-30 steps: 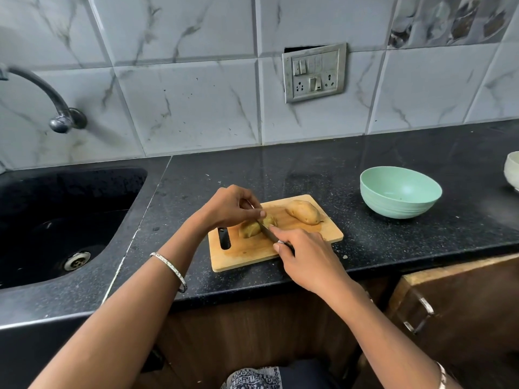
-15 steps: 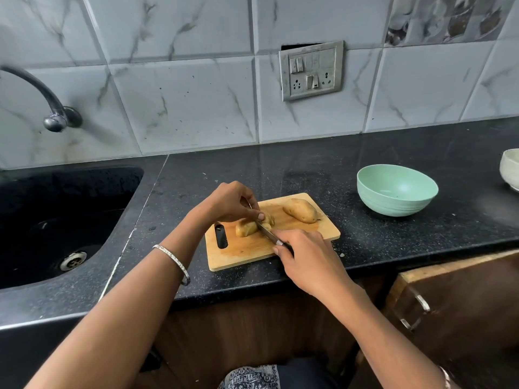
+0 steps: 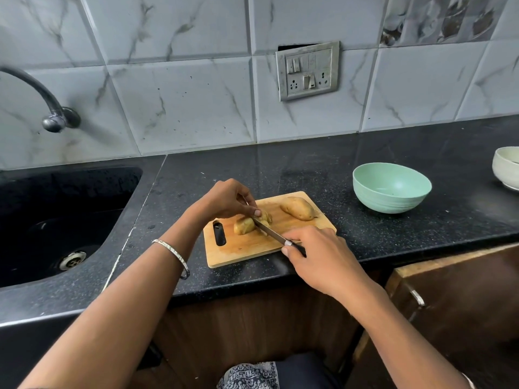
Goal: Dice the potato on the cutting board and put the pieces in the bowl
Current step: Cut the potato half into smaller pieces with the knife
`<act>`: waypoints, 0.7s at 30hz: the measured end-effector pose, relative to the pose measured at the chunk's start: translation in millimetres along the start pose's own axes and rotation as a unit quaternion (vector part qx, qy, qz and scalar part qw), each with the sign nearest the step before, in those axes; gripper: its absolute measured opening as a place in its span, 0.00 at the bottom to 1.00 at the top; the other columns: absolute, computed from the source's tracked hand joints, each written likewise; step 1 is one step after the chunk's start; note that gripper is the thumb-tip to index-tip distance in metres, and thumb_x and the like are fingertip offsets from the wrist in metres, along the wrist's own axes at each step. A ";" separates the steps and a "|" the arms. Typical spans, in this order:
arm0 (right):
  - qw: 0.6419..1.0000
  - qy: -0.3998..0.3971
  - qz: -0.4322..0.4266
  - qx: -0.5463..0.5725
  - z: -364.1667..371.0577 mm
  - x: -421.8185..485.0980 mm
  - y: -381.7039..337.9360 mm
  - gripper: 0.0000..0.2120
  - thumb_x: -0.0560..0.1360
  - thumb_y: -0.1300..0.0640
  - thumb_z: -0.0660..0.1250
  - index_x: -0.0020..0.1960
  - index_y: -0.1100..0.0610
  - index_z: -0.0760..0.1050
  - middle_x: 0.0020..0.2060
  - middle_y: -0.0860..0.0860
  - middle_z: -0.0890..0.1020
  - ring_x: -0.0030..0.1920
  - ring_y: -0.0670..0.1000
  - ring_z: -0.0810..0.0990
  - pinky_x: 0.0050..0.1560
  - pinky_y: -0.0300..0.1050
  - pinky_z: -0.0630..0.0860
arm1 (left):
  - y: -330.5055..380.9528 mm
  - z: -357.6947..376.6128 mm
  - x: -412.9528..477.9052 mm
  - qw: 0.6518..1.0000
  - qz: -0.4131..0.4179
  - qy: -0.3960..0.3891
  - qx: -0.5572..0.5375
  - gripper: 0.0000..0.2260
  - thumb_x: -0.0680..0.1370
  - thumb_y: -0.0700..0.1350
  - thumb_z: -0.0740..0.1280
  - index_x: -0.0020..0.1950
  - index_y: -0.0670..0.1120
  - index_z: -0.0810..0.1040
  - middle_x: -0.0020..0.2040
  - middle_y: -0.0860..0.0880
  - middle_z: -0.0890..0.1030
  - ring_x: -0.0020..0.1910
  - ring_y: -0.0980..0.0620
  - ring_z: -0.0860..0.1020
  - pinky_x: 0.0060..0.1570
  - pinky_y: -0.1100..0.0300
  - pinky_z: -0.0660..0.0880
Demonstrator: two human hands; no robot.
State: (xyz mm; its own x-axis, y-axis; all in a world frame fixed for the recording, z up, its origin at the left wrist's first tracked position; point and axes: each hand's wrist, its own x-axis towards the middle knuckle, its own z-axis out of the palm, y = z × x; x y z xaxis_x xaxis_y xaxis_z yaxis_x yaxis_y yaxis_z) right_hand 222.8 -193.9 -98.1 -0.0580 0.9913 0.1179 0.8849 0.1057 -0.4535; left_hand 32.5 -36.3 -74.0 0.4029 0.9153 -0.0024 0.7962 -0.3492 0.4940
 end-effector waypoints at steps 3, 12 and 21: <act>1.000 -0.014 0.009 0.016 -17.2 -7.2 3.8 0.07 0.81 0.46 0.63 0.53 0.44 0.80 0.40 0.45 0.78 0.47 0.55 0.79 0.44 0.49 0.75 | -1.7 0.1 -2.4 1.000 -0.002 0.011 -0.018 0.13 0.74 0.57 0.72 0.48 0.48 0.84 0.43 0.52 0.85 0.46 0.53 0.82 0.47 0.56 0.78; 0.973 0.004 0.045 0.224 -31.6 7.0 19.3 0.10 0.79 0.52 0.70 0.60 0.47 0.79 0.35 0.49 0.85 0.23 0.45 0.77 0.32 0.46 0.80 | 0.1 10.3 -22.3 0.994 -0.014 0.058 -0.094 0.20 0.83 0.57 0.56 0.56 0.45 0.80 0.46 0.48 0.85 0.48 0.51 0.83 0.57 0.47 0.78; 0.986 0.065 0.055 0.146 1.3 27.6 12.9 0.16 0.70 0.46 0.78 0.52 0.52 0.80 0.42 0.48 0.81 0.46 0.51 0.79 0.44 0.45 0.75 | 8.2 40.3 -38.2 0.991 -0.031 0.129 0.021 0.35 0.63 0.67 0.76 0.64 0.49 0.75 0.54 0.52 0.82 0.55 0.52 0.79 0.55 0.54 0.76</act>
State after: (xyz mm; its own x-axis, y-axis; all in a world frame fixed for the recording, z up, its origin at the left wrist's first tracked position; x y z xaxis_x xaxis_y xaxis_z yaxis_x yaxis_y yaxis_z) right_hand 232.0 -165.1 -101.9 0.1064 0.9819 0.1570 0.7104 0.0355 -0.7029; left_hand 41.8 -82.2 -104.8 0.2273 0.9545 0.1932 0.8361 -0.2930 0.4638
